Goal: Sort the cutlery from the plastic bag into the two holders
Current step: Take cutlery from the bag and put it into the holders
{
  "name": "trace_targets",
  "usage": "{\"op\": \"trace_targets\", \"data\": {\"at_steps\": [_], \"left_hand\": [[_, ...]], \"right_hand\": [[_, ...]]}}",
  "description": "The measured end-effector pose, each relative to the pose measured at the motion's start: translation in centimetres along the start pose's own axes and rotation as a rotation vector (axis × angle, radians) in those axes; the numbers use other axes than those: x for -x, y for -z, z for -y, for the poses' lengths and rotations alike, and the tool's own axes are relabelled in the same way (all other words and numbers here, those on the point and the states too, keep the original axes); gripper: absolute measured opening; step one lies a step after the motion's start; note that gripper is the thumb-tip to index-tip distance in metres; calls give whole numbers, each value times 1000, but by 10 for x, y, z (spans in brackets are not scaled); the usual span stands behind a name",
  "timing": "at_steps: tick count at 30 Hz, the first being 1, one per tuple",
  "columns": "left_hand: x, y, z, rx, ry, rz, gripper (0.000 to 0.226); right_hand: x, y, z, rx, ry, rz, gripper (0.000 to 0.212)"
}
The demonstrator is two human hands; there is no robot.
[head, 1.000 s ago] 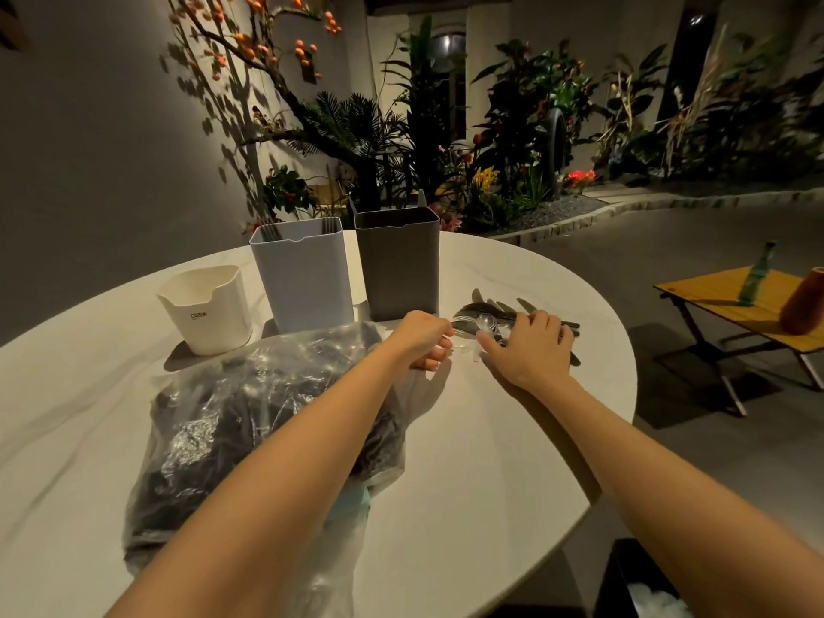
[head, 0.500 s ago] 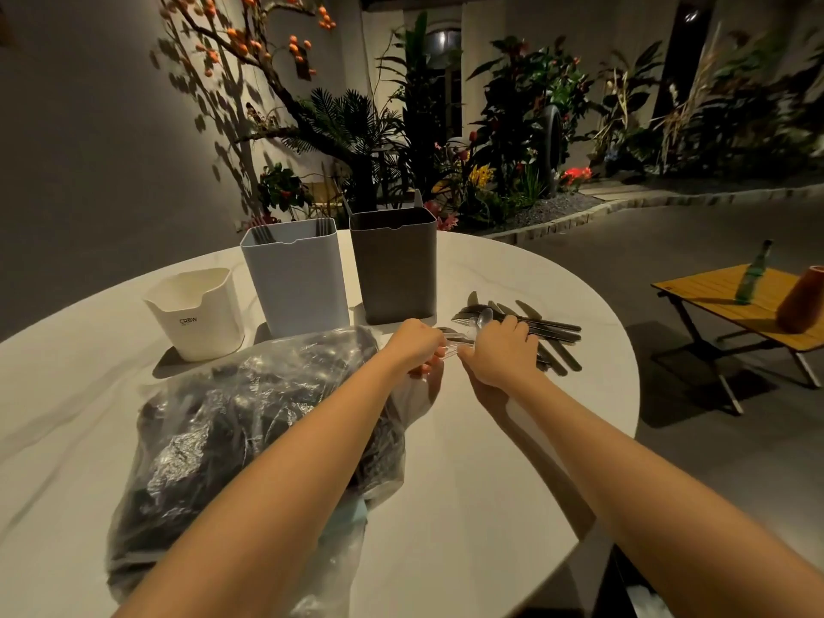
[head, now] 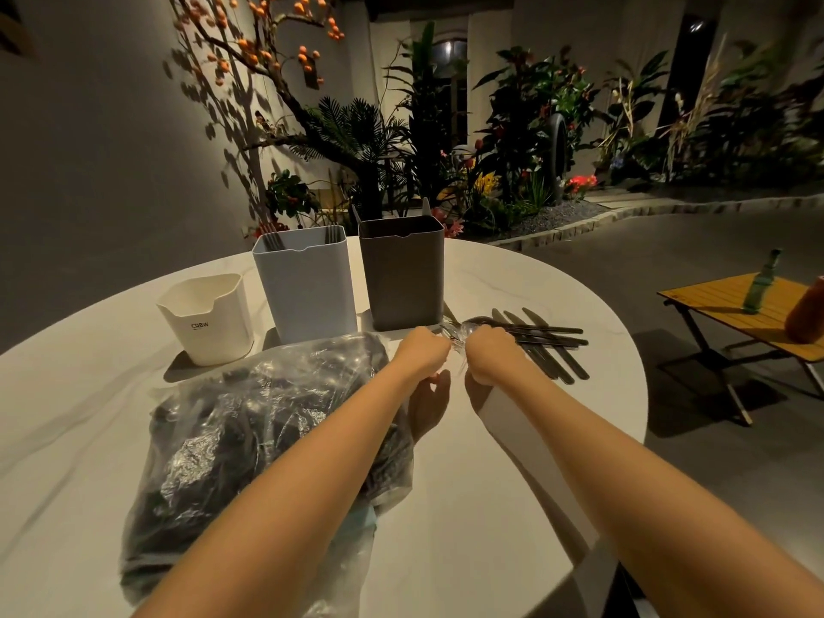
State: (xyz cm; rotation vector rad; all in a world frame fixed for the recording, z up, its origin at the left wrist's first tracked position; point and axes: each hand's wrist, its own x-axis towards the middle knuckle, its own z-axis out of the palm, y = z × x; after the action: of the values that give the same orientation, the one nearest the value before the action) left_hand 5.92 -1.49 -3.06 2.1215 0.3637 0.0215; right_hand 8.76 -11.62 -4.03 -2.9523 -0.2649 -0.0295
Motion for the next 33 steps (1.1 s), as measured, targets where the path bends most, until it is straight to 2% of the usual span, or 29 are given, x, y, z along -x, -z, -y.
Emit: {"op": "trace_targets", "data": {"at_steps": [5,10,13,16,18,22,28,33], "left_hand": [[-4,4,0,178,76,35,19],[1,4,-8,316,157,93,23],[-1,3,-9,362,193,56,20],[-9,2,-3,340,172,-84,14],[-13,3,-1,257,141,-164,13],[-11,2,-1,231,103,-74,13],[-7,-1,-1,265,103,-35,11],[-2,1,-1,304,94,-19,12]], "right_hand": [[6,-4,2,-34,-14,-48,44],[1,-5,-1,-188,-1,-30,43],[2,-4,1,-237,-17,-60,55],[2,-5,3,-189,-53,-76,59],[1,-4,5,-162,-79,-100,53],[-3,3,5,-42,-96,-67,35],[-1,6,3,163,21,10,40],[13,4,1,136,4,2,32]]}}
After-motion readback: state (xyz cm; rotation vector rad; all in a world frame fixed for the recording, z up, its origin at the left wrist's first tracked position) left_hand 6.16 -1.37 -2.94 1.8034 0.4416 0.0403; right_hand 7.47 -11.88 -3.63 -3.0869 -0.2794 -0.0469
